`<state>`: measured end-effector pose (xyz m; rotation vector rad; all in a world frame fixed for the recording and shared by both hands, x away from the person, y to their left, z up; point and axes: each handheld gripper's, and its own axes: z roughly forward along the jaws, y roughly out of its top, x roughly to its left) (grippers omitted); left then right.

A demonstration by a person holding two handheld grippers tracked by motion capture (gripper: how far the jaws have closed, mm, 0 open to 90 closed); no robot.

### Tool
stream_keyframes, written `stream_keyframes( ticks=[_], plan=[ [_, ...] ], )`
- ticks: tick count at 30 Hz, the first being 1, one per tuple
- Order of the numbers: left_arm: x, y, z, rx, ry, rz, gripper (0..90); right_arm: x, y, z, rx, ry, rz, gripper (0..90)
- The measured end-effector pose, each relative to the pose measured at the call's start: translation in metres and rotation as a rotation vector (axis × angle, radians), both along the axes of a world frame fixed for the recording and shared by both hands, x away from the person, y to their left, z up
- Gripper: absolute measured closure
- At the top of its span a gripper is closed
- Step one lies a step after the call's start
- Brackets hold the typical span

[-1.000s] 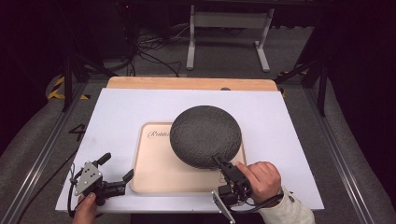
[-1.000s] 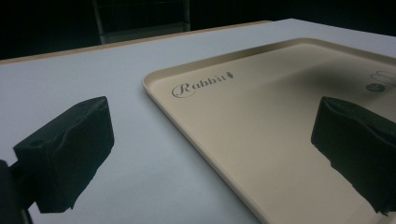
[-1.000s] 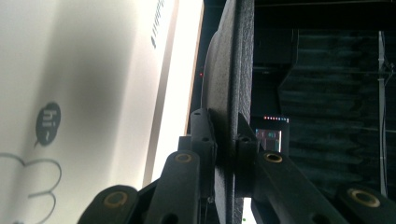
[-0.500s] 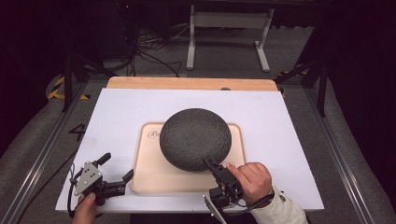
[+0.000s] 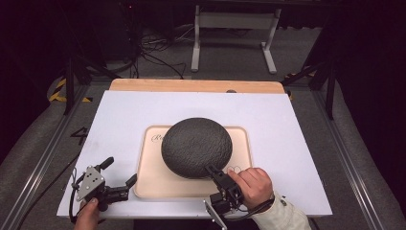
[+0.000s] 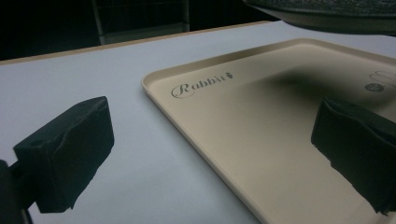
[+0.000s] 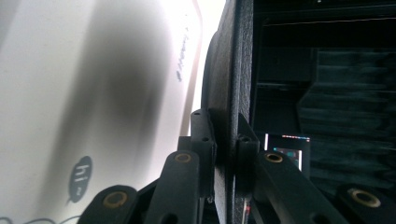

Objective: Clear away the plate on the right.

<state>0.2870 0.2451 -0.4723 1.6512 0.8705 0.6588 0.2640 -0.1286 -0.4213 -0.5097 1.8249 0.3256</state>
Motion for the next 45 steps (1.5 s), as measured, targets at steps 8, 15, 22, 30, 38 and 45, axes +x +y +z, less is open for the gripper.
stream_keyframes(
  ticks=[8, 15, 22, 30, 38, 45],
  plan=[
    [0.0, 0.0, 0.0, 0.002, 0.0, -0.001, 0.3, 0.004, 0.002, -0.008, -0.008, 0.03, -0.002, 83.8],
    [0.0, 0.0, 0.0, 0.001, 0.0, -0.001, 0.2, 0.006, 0.003, -0.015, -0.028, 0.05, -0.008, 83.8],
    [0.0, 0.0, 0.0, 0.0, 0.0, -0.001, 0.3, 0.009, 0.004, -0.022, -0.048, 0.07, -0.008, 83.5],
    [-0.001, 0.0, 0.0, 0.001, -0.005, 0.003, 0.3, 0.013, 0.004, -0.029, -0.067, 0.086, -0.014, 83.5],
    [-0.001, 0.0, 0.0, -0.003, -0.007, 0.005, 0.3, 0.018, 0.004, -0.036, -0.085, 0.102, -0.022, 83.5],
    [-0.001, 0.0, 0.0, 0.001, -0.009, 0.004, 0.3, 0.019, 0.006, -0.039, -0.095, 0.104, -0.016, 83.1]
  ],
)
